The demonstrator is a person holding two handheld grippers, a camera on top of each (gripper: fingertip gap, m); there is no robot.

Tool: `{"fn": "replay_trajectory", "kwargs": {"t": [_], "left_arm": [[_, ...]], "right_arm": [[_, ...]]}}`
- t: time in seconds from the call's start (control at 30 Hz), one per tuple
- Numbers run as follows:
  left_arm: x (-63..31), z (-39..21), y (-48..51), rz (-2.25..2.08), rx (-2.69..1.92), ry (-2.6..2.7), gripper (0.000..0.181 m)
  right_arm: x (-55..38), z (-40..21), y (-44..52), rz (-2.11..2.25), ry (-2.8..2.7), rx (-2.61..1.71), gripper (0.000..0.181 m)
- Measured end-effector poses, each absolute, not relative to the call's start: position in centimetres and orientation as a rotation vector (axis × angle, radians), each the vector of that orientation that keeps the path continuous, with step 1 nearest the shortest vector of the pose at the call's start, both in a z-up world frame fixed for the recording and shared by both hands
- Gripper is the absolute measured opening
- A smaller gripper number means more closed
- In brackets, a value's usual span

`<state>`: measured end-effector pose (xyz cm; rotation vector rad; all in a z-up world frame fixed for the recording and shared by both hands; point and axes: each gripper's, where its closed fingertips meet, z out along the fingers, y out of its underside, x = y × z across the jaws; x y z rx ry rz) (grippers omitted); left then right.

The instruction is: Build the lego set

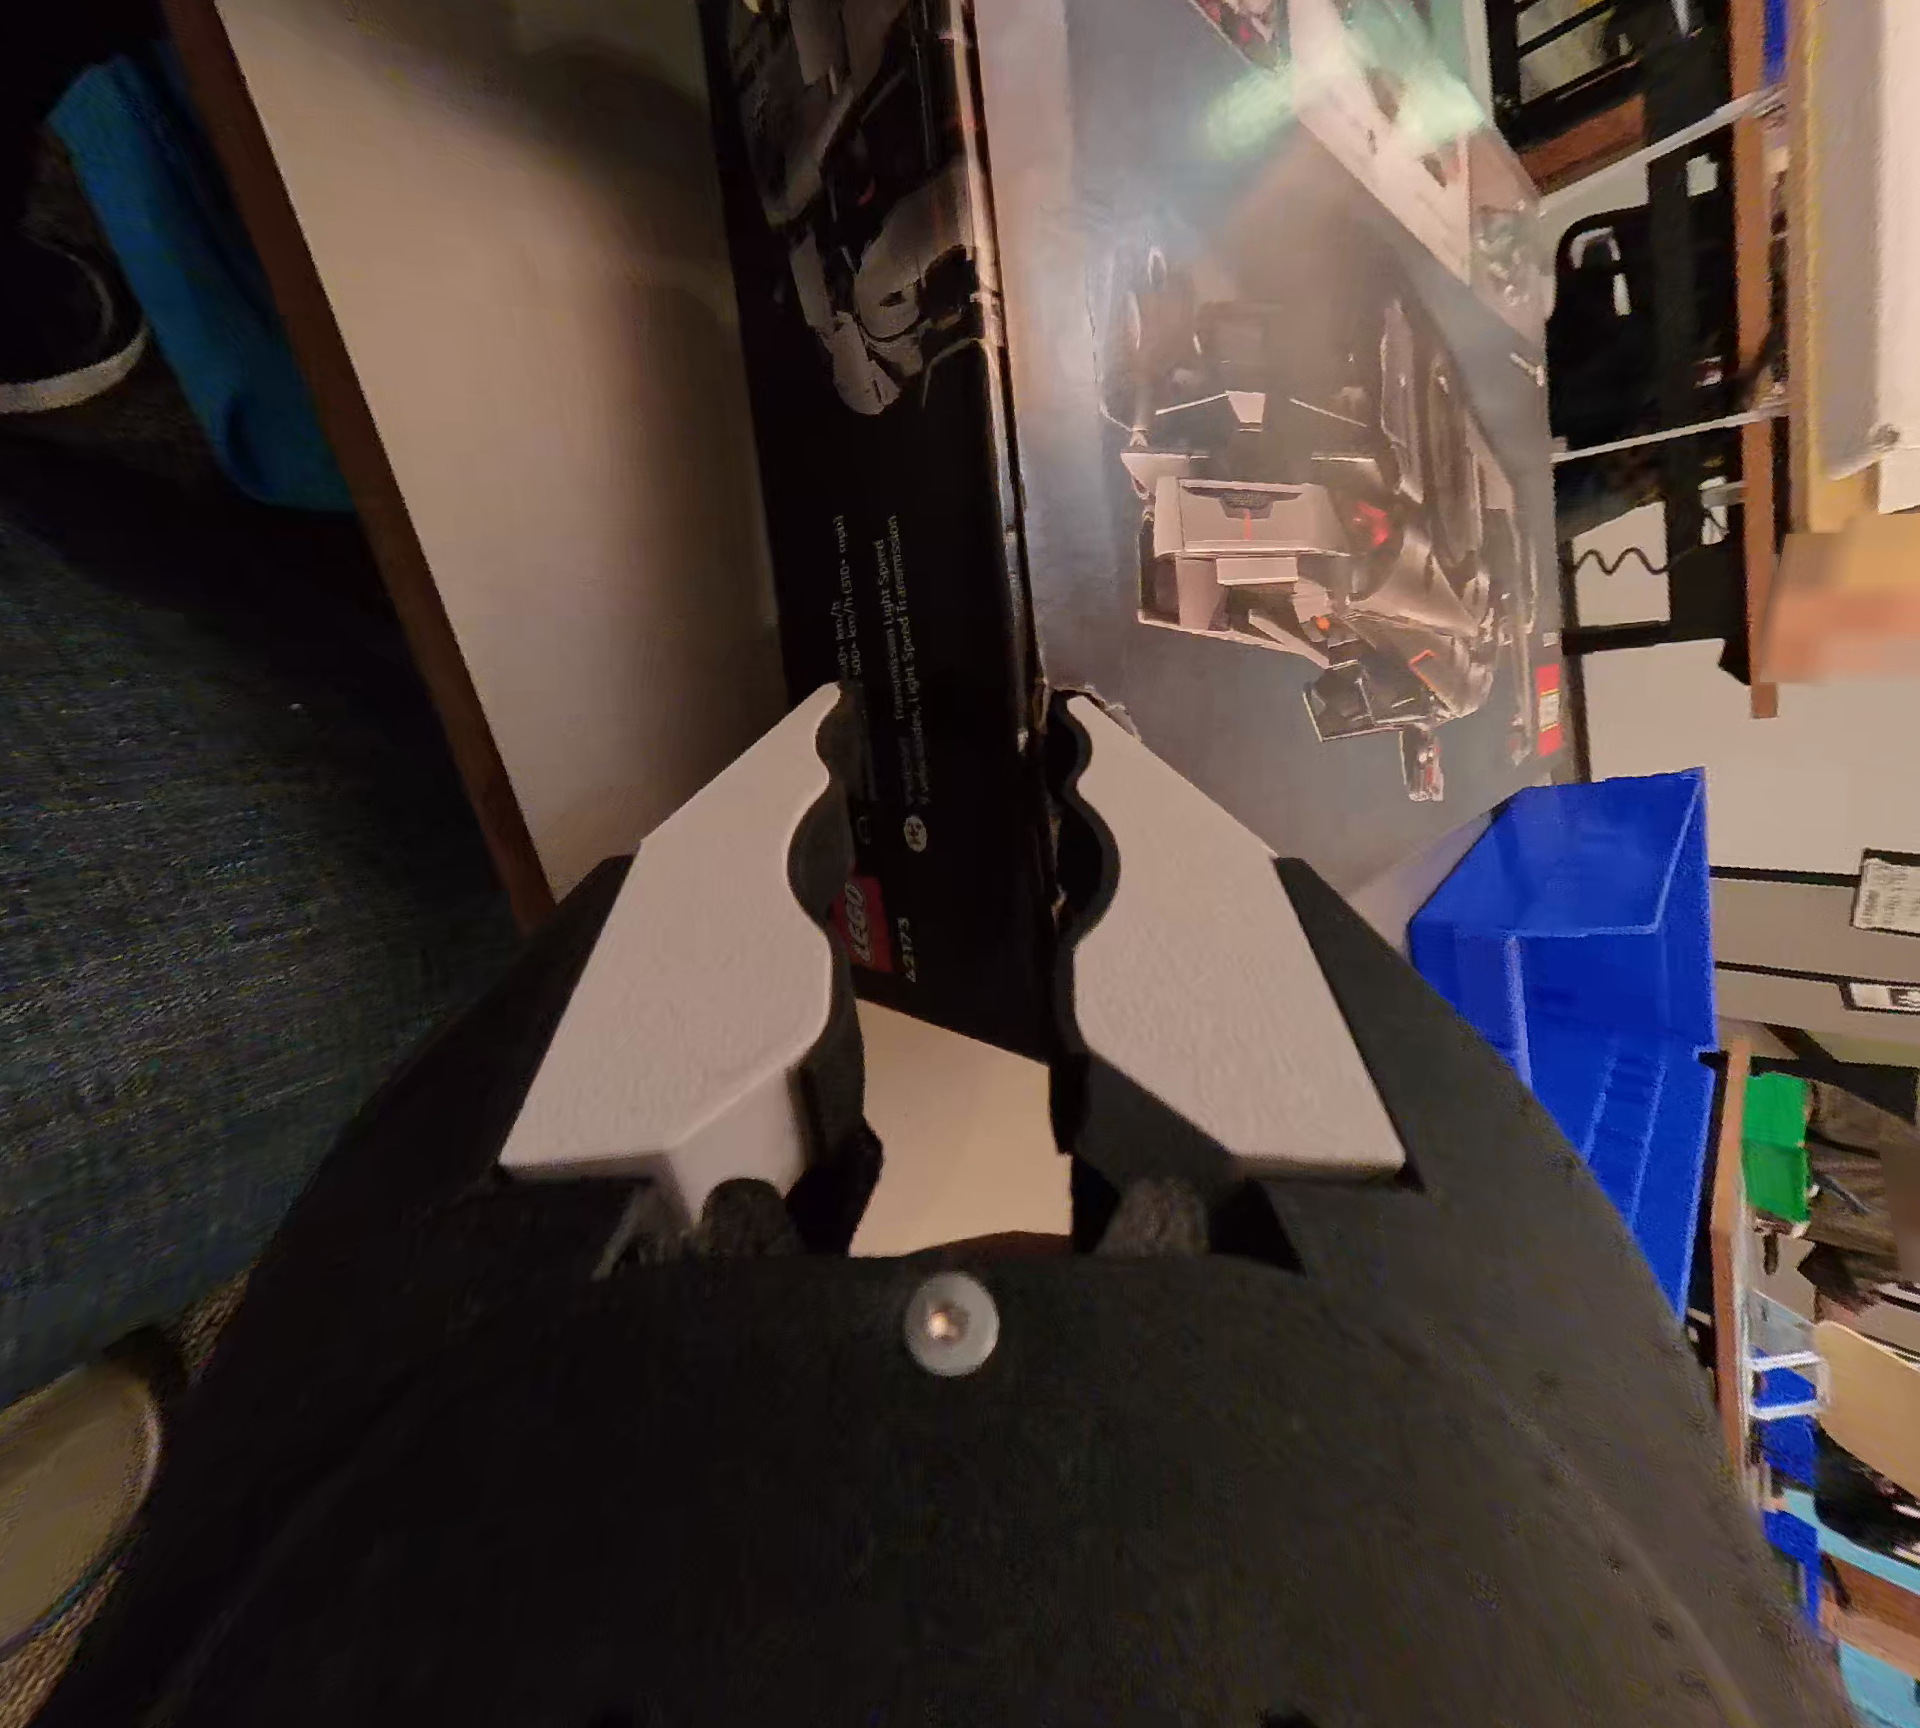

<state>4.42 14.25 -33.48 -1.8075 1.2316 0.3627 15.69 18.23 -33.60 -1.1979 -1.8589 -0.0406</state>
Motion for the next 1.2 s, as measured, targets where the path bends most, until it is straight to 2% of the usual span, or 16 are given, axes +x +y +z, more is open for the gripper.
{"fn": "replay_trajectory", "kwargs": {"t": [0.7,0.93,1.2], "left_arm": [[4.6,-32.8,14.9,0.334,-1.755,1.106,0.034],[4.2,-33.4,14.7,0.375,-1.760,1.184,0.042],[3.6,-33.2,14.4,0.360,-1.827,1.229,0.030]], "right_arm": [[15.0,-32.7,18.3,0.076,-1.721,-1.218,0.032],[15.3,-33.0,18.4,0.047,-1.783,-1.229,0.032],[16.5,-33.1,18.5,0.006,-1.902,-1.268,0.026]]}}
